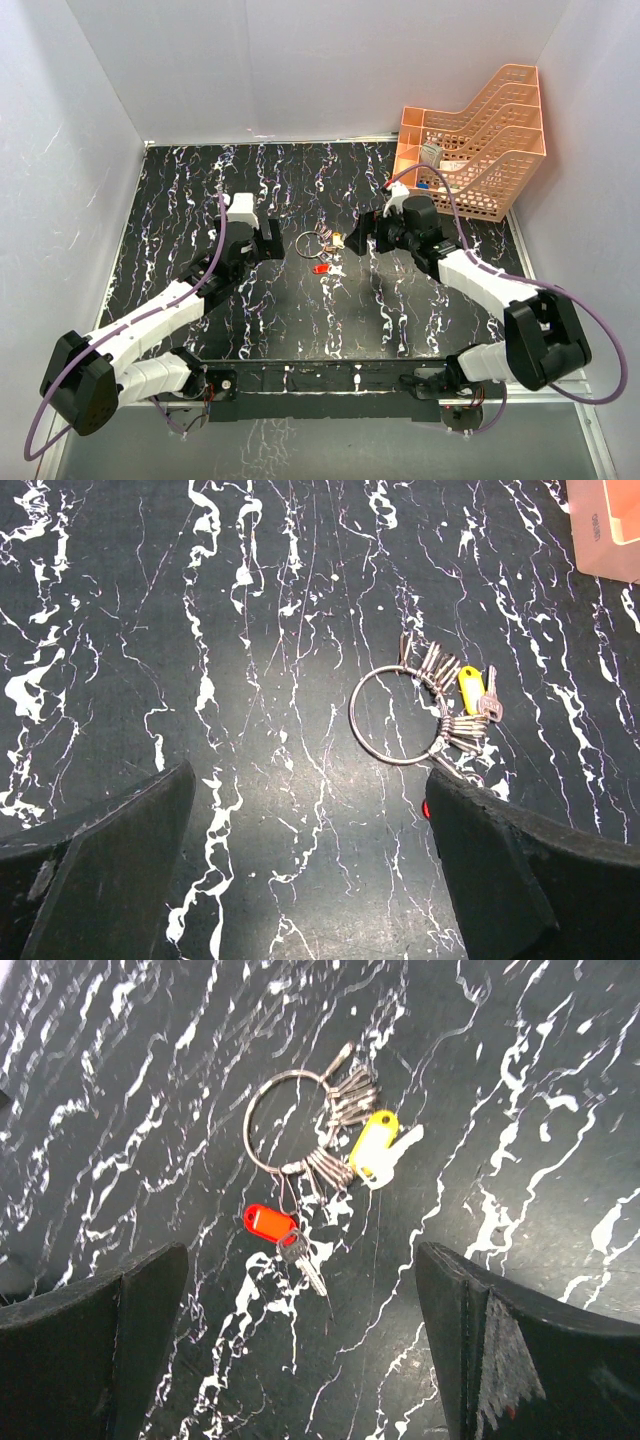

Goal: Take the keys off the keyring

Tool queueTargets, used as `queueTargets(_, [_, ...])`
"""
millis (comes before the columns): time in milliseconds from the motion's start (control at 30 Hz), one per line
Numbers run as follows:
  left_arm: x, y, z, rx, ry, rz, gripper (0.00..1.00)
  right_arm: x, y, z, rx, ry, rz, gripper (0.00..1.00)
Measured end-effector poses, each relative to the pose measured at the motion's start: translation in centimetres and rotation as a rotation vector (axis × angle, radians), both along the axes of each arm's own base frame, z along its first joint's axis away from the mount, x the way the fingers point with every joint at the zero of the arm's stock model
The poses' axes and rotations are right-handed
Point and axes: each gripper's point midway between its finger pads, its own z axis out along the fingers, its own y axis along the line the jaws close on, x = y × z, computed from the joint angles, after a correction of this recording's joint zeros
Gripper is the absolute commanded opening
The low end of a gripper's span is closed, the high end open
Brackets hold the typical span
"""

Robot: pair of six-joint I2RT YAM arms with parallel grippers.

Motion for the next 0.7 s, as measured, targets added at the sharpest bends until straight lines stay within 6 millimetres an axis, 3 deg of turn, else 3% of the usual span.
queueTargets(300, [-0.3,1.1,-0.7,-0.004,0.031,0.069,0.99,-3.2,4.3,-2.8,-0.127,-0.009,0.137,0.98])
queueTargets(700, [-0.7,3.8,0.7,-0.039,-0.005,0.185,0.99,-3.1,5.0,-5.2,-0.203,-0.016,0.126,0.98])
